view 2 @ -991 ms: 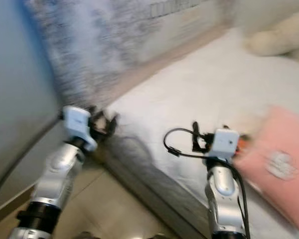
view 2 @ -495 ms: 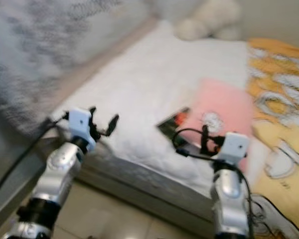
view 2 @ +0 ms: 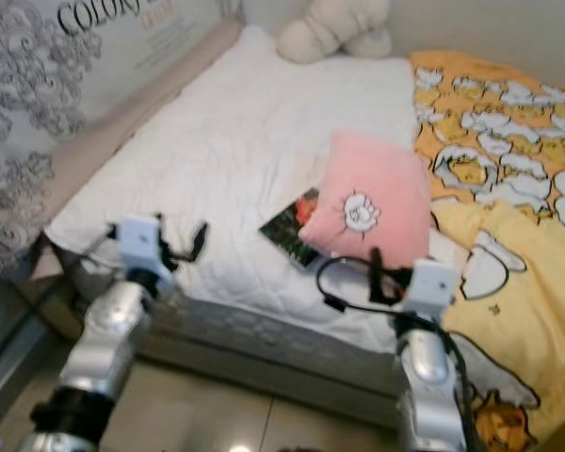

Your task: Clean up the room

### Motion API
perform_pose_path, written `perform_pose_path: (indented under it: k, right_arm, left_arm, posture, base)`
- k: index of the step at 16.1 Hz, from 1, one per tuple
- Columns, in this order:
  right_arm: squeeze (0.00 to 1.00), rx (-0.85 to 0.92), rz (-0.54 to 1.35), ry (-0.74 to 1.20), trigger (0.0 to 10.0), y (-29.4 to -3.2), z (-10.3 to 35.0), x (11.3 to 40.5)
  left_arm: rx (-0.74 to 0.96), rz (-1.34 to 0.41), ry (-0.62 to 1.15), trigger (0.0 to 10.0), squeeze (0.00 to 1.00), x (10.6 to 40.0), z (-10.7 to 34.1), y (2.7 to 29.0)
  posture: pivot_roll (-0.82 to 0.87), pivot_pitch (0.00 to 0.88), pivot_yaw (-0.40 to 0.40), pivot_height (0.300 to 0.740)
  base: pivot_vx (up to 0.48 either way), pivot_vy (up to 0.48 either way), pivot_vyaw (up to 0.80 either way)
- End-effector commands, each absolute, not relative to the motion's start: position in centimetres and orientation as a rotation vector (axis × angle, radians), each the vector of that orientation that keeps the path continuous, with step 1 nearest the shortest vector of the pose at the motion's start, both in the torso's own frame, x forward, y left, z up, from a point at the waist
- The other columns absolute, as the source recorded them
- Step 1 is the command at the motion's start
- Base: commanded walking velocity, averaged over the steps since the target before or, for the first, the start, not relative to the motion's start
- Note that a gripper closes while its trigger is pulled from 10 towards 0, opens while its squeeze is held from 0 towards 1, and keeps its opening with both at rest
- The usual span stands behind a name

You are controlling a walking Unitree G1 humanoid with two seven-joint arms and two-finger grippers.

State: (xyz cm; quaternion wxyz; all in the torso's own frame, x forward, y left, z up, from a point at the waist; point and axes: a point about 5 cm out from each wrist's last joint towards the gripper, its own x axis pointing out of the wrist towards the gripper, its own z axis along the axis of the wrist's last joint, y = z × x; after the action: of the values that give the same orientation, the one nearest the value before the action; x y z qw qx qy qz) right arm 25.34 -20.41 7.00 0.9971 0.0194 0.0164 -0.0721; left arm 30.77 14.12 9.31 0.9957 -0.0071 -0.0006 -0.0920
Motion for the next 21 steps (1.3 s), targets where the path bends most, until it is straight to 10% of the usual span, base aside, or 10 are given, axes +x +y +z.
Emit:
perform_pose_path:
  k: [1,13,21]
  right_arm:
    - [0.00,0.024,-0.142,0.012,10.0,-20.7,7.5,25.7]
    - [0.00,0.041,-0.174,0.030,10.0,-20.5,6.8,24.9]
    - [0.00,0.048,-0.154,0.047,10.0,-20.3,6.5,25.1]
  left_arm:
    - [-0.028,-0.199,-0.002,10.0,0.00,31.0,9.4,13.2]
    - [0.032,-0.311,-0.050,10.0,0.00,31.2,10.2,12.4]
    - [0.005,-0.204,-0.057,10.0,0.00,32.2,10.8,14.0]
  posture:
    - [0.07,0.000,-0.039,0.740]
    - [0.04,0.000,-0.002,0.740]
    - [0.04,0.000,-0.002,0.740]
  base:
    - [0.000,-0.442,0.00]
    - [0.022,-0.322,0.00]
    - [0.480,0.000,0.00]
